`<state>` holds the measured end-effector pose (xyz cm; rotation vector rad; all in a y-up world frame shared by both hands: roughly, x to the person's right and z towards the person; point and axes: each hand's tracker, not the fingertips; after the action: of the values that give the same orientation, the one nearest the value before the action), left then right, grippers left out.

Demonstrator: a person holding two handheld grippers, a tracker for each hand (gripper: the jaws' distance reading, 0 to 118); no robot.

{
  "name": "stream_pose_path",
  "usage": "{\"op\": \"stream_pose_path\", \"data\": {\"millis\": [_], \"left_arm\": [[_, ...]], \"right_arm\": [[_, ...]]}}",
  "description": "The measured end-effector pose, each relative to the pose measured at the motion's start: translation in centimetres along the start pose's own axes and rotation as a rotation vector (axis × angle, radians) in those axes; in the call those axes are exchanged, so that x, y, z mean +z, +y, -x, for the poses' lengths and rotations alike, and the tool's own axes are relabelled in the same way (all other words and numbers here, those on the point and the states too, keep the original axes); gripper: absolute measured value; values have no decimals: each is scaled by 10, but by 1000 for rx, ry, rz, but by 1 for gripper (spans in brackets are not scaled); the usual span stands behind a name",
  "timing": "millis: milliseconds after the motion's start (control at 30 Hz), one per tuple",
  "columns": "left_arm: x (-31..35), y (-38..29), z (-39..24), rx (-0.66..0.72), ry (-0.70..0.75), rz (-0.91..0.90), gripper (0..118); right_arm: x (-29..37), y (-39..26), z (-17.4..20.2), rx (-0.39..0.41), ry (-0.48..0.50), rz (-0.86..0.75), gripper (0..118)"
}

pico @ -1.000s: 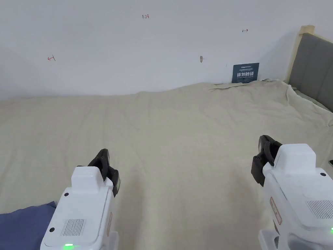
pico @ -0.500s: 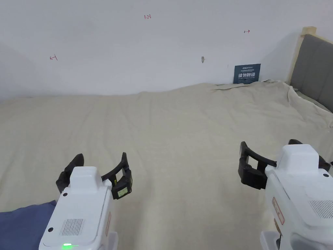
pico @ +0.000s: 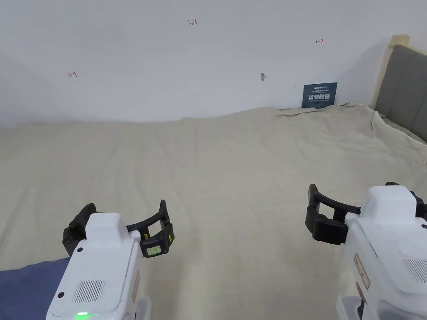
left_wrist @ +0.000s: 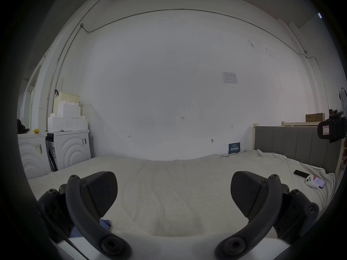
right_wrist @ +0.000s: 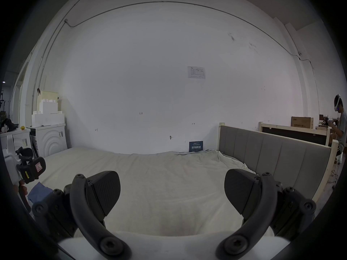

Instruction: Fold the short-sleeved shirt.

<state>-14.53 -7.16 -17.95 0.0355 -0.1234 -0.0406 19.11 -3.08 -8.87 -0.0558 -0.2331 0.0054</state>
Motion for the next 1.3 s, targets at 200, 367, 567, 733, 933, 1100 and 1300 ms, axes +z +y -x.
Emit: {"op": "stream_pose_path", "data": {"millis": [200, 367, 567, 733, 933, 1100, 1300], "left_arm": [[1, 1, -1, -2, -2, -2, 118], [1, 2, -1, -6, 2, -3, 118], [1, 2, -1, -12, -1, 2, 118], [1, 2, -1, -11, -1, 3, 118], [1, 2, -2, -11, -1, -1, 118], [1, 2, -1, -12, 0, 4, 118], [1, 2, 0, -14, 2, 4, 118]], "right_arm": [[2, 2, 2, 7, 6, -17, 112], [3, 4, 4, 18, 8, -27, 112], [5, 2, 4, 10, 8, -27, 112], [5, 1, 4, 12, 8, -26, 112], [6, 1, 5, 13, 7, -26, 112], [7, 2, 5, 14, 6, -26, 112], [7, 2, 6, 15, 6, -28, 112]]}}
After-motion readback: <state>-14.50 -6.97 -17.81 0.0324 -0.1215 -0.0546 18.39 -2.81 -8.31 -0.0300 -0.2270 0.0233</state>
